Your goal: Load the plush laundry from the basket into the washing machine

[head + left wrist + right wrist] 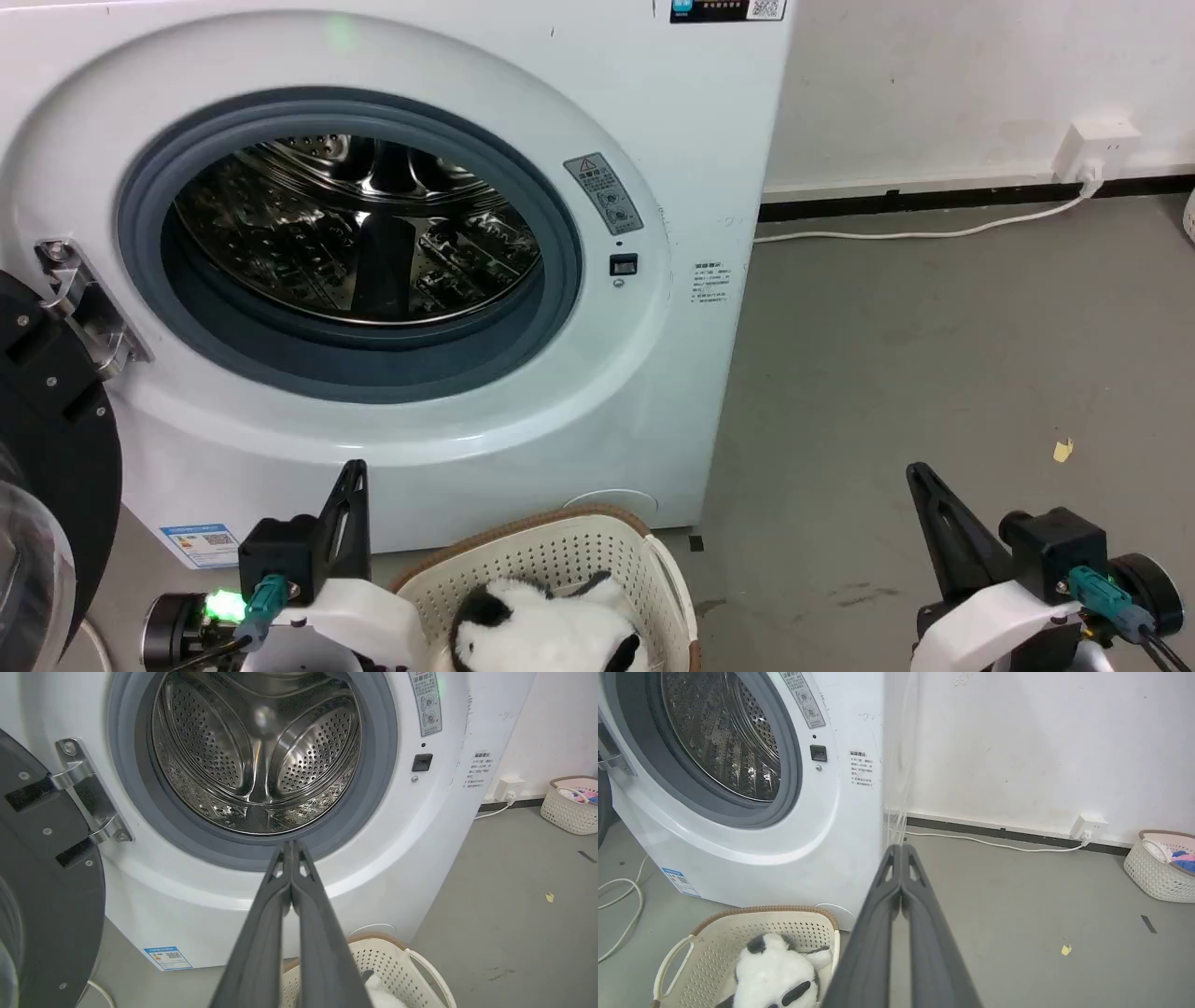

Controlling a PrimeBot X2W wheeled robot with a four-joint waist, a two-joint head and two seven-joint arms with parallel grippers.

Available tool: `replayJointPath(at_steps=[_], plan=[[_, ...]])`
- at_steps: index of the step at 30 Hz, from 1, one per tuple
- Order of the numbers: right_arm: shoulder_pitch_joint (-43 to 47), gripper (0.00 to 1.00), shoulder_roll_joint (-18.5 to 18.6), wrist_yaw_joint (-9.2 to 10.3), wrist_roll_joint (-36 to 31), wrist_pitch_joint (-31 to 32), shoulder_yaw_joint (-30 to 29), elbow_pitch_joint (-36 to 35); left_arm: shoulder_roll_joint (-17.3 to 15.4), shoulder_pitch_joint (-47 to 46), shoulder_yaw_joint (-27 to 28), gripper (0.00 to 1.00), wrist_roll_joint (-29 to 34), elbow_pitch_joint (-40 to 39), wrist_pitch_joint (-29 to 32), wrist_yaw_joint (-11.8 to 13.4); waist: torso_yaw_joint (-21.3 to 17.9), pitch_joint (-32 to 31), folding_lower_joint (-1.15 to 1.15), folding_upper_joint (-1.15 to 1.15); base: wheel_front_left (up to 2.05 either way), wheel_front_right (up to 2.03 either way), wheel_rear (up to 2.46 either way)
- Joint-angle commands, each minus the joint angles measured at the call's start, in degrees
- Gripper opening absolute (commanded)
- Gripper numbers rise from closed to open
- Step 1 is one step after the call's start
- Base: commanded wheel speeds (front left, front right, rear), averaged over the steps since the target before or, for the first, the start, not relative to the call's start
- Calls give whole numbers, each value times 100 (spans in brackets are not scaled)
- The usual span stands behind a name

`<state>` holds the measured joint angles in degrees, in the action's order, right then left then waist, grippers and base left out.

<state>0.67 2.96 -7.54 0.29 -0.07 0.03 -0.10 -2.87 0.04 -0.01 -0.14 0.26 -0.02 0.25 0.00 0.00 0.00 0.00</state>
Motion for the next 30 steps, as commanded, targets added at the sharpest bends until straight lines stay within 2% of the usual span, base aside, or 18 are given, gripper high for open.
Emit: replayJointPath(at_steps=[1, 30], plan=[[-67, 0, -8, 5, -29, 7, -3, 10, 0, -4, 1, 0, 14, -26, 2, -25, 0, 0, 0, 0, 0, 0, 0], [-67, 0, -8, 5, -29, 7, -3, 10, 0, -4, 1, 0, 14, -26, 2, -25, 0, 0, 0, 0, 0, 0, 0]])
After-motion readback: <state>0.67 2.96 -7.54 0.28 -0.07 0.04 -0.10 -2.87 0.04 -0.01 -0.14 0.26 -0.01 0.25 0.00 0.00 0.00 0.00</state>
